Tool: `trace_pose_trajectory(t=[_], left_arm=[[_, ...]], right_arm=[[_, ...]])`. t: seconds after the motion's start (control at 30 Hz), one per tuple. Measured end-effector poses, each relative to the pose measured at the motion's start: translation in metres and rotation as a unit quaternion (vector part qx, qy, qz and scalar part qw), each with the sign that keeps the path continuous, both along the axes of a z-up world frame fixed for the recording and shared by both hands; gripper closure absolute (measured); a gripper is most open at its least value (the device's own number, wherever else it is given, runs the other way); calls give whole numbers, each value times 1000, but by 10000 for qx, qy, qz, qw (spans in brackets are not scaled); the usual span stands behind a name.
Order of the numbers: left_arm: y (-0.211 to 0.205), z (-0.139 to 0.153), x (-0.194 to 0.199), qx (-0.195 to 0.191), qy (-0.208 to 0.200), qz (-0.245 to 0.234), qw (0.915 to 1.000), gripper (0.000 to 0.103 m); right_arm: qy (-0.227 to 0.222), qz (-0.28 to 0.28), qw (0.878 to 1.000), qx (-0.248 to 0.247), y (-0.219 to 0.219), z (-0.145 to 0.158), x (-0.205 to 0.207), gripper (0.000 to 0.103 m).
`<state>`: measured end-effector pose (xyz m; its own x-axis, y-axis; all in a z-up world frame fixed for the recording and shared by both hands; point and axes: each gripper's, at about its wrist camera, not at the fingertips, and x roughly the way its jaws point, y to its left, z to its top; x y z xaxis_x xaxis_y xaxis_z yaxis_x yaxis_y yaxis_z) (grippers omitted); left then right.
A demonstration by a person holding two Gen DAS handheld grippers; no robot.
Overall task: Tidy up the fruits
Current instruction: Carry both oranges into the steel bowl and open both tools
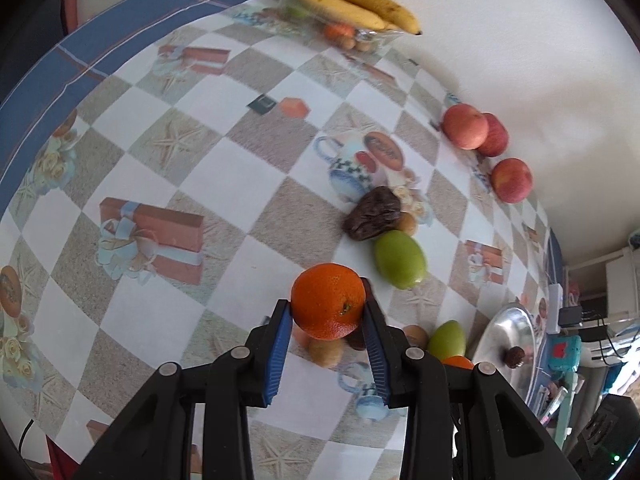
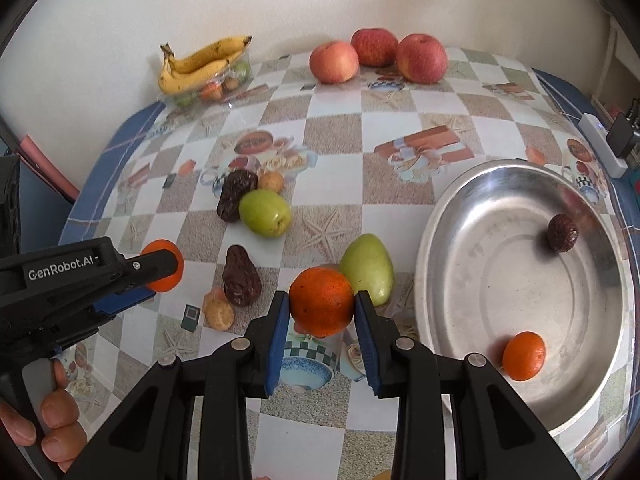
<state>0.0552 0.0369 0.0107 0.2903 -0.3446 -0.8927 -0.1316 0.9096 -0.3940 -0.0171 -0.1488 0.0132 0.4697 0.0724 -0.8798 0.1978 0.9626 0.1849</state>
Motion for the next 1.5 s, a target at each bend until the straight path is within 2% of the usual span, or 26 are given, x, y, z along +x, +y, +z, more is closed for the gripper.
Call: trace_pose_trajectory(t=[0.27,0.47,0.7,0.97,1.2,1.37,1.5], left_arm=[[-38,11,-7,56,-226,-450,9987,65],[-73,11,-19,132,-294,-957,9949,65],[-124,11,-38,152,-441,-1771,9831,65],[-168,7,-60,33,-507,-2424,9688,65],[-181,6,-64,-164,-506,-2626,9634,63],[-181,6,-64,-95,-513,-2647,9629,62],[-179,7,-63,-69,-566,-2645,9627,54]], right_arm=[[-61,-430,9990,-124,-29,9,-10,68],[-39,-1060,9942,-166,-69,11,-24,68],[107,-1860,9821,-266,-119,8,-47,68],[132,-2122,9769,-229,-147,6,-62,68],[99,-2262,9738,-208,-156,6,-68,68],[133,-2245,9742,-193,-154,4,-65,67],[99,-2253,9740,-237,-153,5,-65,66]])
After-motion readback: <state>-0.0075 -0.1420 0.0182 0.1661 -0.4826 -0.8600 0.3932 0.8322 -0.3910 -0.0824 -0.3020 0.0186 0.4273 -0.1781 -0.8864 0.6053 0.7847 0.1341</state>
